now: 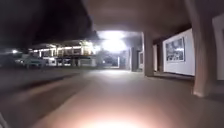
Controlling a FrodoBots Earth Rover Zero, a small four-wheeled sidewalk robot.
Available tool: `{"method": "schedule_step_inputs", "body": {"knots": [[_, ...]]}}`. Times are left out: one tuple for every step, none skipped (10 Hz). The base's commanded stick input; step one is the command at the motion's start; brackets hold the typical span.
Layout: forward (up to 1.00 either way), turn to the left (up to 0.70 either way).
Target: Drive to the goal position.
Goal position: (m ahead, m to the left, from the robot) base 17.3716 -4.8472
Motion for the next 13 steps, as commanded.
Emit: {"method": "schedule_step_inputs", "body": {"knots": [[1.0,-0.04],[1.0,-0.04],[1.0,-0.04],[1.0,-0.04],[1.0,-0.04],[1.0,-0.04],[1.0,-0.04],[1.0,-0.04],[1.0,-0.04],[1.0,-0.04],[1.0,-0.04],[1.0,-0.04],[1.0,-0.04]]}}
